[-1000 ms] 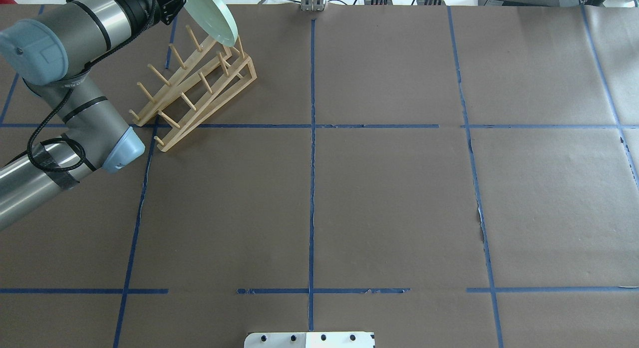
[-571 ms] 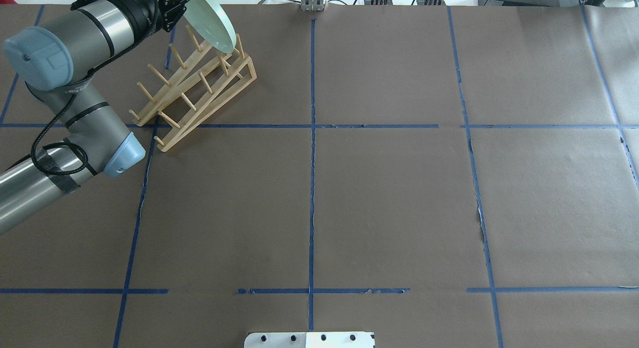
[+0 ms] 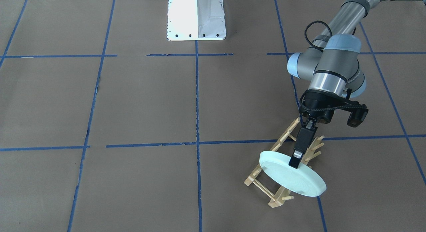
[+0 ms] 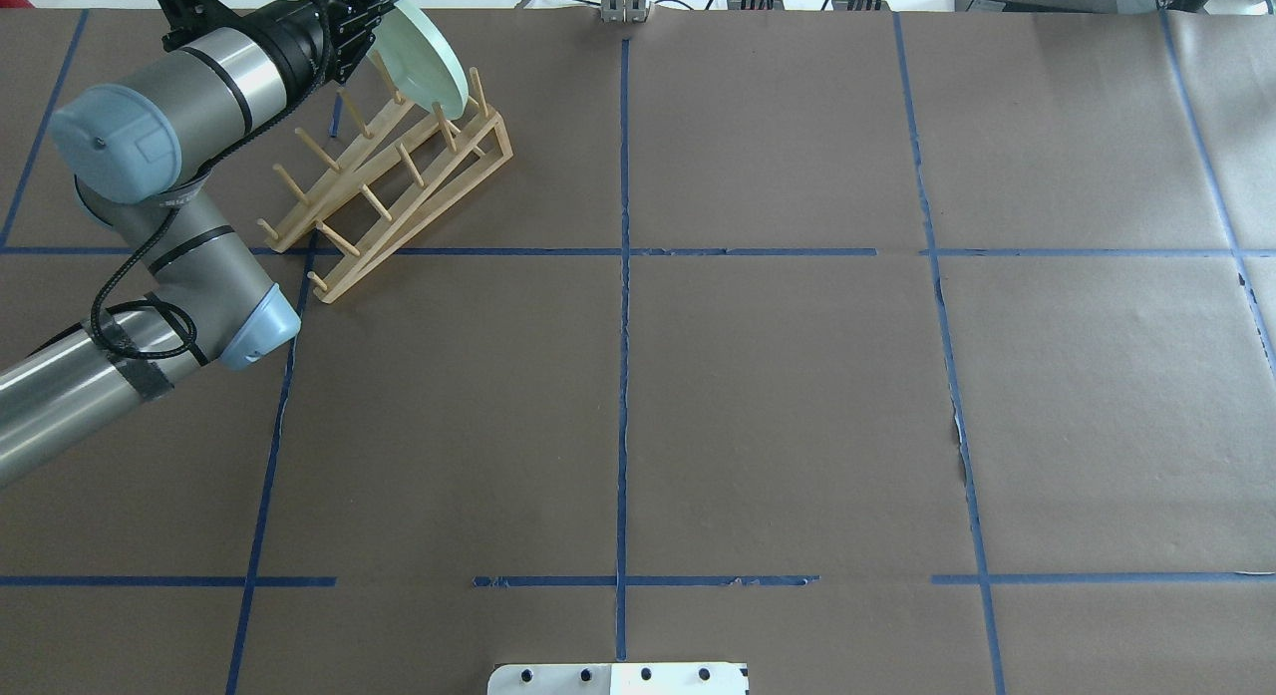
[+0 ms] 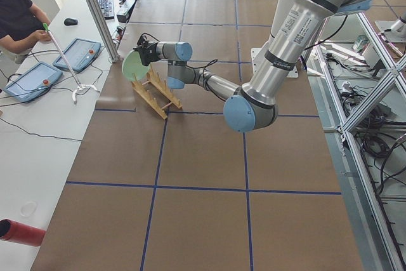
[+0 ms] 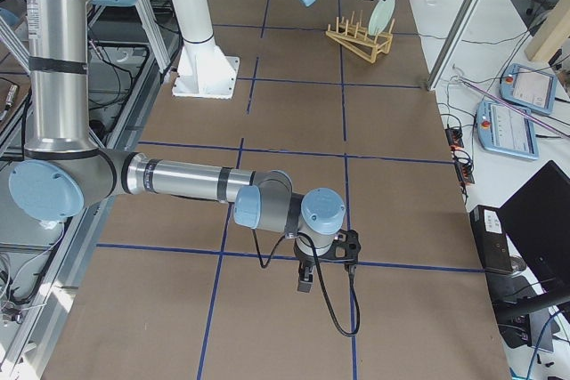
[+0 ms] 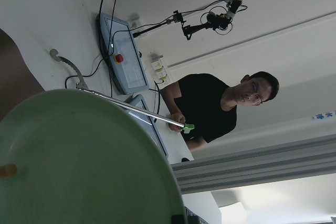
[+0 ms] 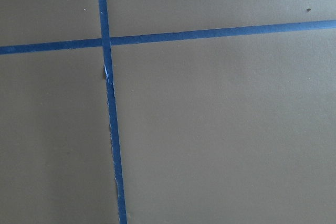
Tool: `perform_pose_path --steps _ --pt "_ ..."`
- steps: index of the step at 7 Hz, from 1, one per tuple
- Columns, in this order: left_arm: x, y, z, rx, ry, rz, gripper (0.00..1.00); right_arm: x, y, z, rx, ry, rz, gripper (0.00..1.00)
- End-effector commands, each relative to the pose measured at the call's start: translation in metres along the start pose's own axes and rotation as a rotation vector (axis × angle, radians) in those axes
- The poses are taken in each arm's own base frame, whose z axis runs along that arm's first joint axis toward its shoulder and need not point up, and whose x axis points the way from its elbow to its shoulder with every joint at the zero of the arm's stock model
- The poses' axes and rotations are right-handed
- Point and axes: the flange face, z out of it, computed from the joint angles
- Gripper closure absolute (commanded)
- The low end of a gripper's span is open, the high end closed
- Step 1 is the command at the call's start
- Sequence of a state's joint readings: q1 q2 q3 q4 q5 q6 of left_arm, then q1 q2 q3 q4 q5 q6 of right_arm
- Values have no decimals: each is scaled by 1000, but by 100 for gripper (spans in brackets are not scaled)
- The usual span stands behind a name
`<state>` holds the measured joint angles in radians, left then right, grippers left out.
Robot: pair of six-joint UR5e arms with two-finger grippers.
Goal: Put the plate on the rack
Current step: 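Tilt the plate upright and lower it into the rack slots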
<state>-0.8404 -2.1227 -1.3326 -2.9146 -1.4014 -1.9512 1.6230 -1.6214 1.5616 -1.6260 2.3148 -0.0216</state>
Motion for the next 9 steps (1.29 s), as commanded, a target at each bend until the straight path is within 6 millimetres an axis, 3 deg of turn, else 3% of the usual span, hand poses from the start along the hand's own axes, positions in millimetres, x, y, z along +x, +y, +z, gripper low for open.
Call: perform_pose_path --steps 1,2,3,4,8,9 --pt "-3 3 2 -2 -5 0 100 0 0 0 0 0 -1 0" --pt "-2 4 2 -4 -4 -2 88 0 0 0 0 0 -1 0" --pt "-2 4 2 -7 -5 -2 15 0 0 0 0 0 0 0" --pt "-2 5 3 -5 -6 0 0 0 0 0 0 0 -1 0" --pt "-2 4 3 -5 -13 30 0 0 0 0 0 0 -1 0" --pt "5 5 0 -15 -9 124 0 0 0 0 0 0 0 0"
